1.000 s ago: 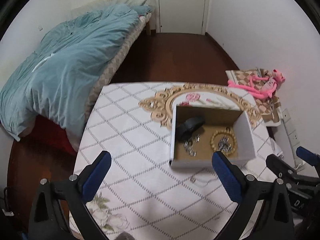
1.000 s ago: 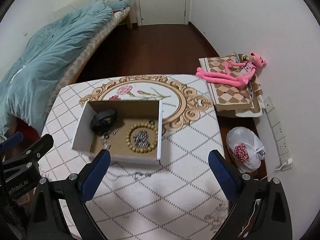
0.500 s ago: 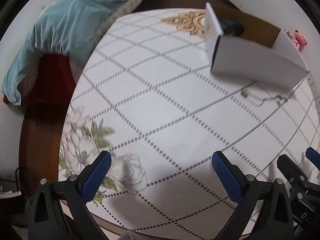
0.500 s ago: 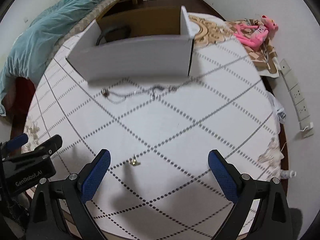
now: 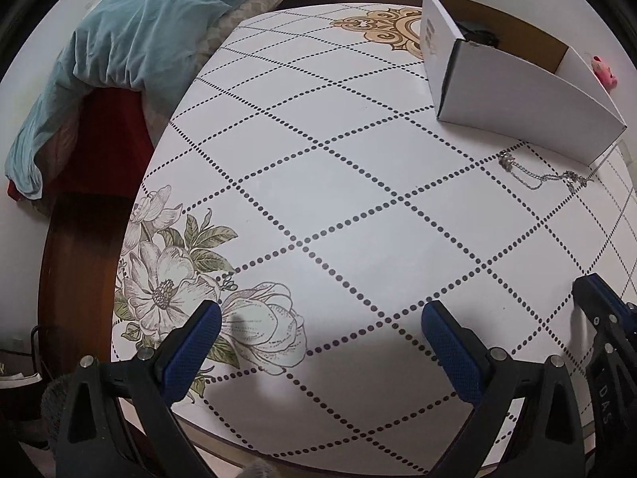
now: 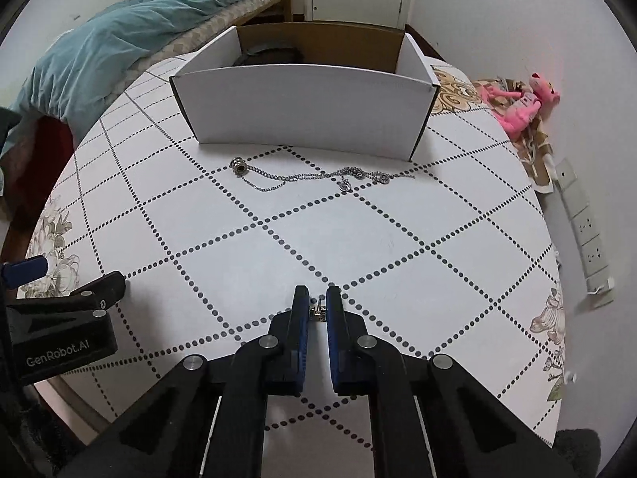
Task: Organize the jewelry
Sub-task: 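Pinch the small gold charm with the right tool while the left tool grasps the silver necklace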
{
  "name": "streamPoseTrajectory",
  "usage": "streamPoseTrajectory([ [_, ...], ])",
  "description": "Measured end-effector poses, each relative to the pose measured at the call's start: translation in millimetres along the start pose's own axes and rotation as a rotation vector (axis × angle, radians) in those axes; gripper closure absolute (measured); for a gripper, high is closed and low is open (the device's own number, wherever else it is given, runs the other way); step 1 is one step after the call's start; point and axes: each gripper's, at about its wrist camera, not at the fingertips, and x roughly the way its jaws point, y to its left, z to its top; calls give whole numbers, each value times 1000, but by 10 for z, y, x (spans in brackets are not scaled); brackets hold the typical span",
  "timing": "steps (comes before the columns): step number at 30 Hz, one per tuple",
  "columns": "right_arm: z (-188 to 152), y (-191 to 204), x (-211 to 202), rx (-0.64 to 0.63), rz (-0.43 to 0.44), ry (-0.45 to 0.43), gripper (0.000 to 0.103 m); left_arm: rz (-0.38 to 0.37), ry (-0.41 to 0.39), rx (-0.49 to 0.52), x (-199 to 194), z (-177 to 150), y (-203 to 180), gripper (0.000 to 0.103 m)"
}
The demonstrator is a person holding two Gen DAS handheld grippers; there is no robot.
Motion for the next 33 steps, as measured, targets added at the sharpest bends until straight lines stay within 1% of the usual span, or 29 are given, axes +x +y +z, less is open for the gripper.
streamPoseTrajectory([
  [3,13,-73,2,29,23,3,94,-20,-16,-2,-65,36,-50,0],
  [6,52,-252,-9,102,42,9,94,-64,-42,0,-121,174,-140,0],
  [11,174,-701,-12,209,17,1,94,-201,-63,-21,-123,478,-390,1],
  [13,216,-861,12,237,-1,-2,94,-234,-62,-17,-105,586,-521,3],
  [15,239,-980,25,267,-13,-5,94,-245,-66,5,-87,654,-649,10],
  [17,270,-1071,42,288,-25,-9,94,-242,-65,34,-60,694,-768,22],
  [18,276,-1112,49,297,-29,-10,94,-240,-65,47,-50,702,-817,25],
  [19,289,-1154,61,307,-32,-9,94,-234,-65,64,-26,718,-862,34],
  [20,297,-1198,69,312,-35,-10,94,-228,-65,84,-6,722,-917,47],
  [21,300,-1237,75,316,-38,-11,94,-221,-61,103,16,719,-968,55],
  [22,306,-1278,85,321,-40,-10,94,-200,-77,119,17,718,-971,61],
  [23,319,-1307,104,324,-43,-9,94,-199,-91,141,17,721,-1000,74],
  [24,313,-1307,101,324,-45,-8,94,-205,-105,154,12,728,-1017,81],
  [25,317,-1330,115,326,-46,-6,94,-208,-110,164,19,753,-1024,93],
  [29,305,-1355,119,330,-48,-4,94,-233,-122,164,-9,746,-1022,94],
  [33,326,-1342,18,325,-31,-21,94,-265,-159,155,-196,736,-944,94],
])
